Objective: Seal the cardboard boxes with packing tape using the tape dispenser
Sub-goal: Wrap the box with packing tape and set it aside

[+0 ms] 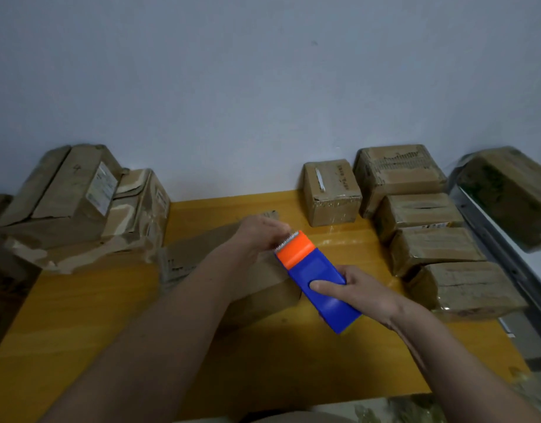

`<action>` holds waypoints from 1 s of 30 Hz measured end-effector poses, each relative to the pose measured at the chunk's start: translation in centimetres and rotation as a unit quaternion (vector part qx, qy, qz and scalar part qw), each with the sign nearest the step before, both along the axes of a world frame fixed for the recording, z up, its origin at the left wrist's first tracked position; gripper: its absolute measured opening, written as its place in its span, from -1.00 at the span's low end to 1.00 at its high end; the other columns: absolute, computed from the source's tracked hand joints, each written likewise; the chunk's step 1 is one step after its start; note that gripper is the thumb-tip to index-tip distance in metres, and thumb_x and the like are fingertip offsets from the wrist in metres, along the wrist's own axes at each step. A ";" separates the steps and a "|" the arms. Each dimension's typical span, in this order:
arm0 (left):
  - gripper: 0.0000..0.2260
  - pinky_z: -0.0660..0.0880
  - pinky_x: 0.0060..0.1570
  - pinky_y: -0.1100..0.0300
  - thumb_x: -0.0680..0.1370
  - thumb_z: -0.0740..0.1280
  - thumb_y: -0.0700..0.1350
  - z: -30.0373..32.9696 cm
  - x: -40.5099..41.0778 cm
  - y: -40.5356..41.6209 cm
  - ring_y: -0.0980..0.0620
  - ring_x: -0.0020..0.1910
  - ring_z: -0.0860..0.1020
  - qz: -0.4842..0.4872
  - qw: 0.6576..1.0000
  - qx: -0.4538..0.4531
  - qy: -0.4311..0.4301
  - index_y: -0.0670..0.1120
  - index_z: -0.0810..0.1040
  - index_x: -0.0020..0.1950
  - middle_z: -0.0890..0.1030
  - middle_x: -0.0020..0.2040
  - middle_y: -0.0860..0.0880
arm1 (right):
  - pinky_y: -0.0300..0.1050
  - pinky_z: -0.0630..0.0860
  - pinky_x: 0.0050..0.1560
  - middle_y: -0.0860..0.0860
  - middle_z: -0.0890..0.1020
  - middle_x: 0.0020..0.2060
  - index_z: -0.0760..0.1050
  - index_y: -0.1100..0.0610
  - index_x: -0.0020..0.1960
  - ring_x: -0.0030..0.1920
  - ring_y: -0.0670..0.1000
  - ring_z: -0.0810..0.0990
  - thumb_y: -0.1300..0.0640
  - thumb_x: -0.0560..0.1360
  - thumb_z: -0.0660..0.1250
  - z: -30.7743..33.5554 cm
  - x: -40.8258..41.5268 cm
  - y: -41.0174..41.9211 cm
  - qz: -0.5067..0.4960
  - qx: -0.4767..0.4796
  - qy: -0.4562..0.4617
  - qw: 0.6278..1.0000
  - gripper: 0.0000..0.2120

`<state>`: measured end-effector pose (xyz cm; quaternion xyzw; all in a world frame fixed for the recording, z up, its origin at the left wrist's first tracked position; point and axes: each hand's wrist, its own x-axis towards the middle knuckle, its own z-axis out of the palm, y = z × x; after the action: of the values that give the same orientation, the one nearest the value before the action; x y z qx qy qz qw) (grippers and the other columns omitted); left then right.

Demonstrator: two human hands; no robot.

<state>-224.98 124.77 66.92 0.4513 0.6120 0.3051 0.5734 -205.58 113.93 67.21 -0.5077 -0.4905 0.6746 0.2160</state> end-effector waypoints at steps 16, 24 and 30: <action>-0.84 0.50 0.16 0.08 0.53 0.38 -0.18 -1.7 -1.8 8.1 -0.05 0.10 0.59 -0.027 0.970 0.124 0.207 -0.20 0.67 0.06 0.66 0.07 -0.14 | -0.07 0.61 -0.29 0.28 0.68 -0.18 0.39 0.36 0.21 -0.27 0.17 0.68 0.06 0.47 0.39 2.5 -2.9 3.7 -0.058 -0.123 -0.007 0.991 -0.53; -0.88 0.49 0.16 0.09 0.55 0.38 -0.09 -4.8 -1.1 10.5 0.00 0.09 0.59 -0.039 0.962 0.116 0.243 -0.05 0.69 -0.01 0.67 0.09 -0.02 | -0.02 0.64 -0.28 0.34 0.66 -0.14 0.49 0.43 0.11 -0.28 0.20 0.67 0.08 0.47 0.40 2.8 -3.7 6.4 -0.094 -0.153 -0.002 0.984 -0.57; -0.89 0.49 0.17 0.07 0.54 0.37 -0.04 -5.5 -1.2 11.6 -0.02 0.09 0.59 -0.052 0.961 0.089 0.257 0.00 0.69 -0.02 0.66 0.11 0.01 | -0.07 0.63 -0.31 0.34 0.66 -0.17 0.52 0.41 0.04 -0.31 0.17 0.67 0.04 0.44 0.41 3.3 -4.1 7.9 -0.088 -0.161 -0.018 0.983 -0.57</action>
<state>-226.13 136.39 61.46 0.5946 0.6851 0.2020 0.3693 -209.70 121.85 70.46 -0.5889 -0.3323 0.7140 0.1813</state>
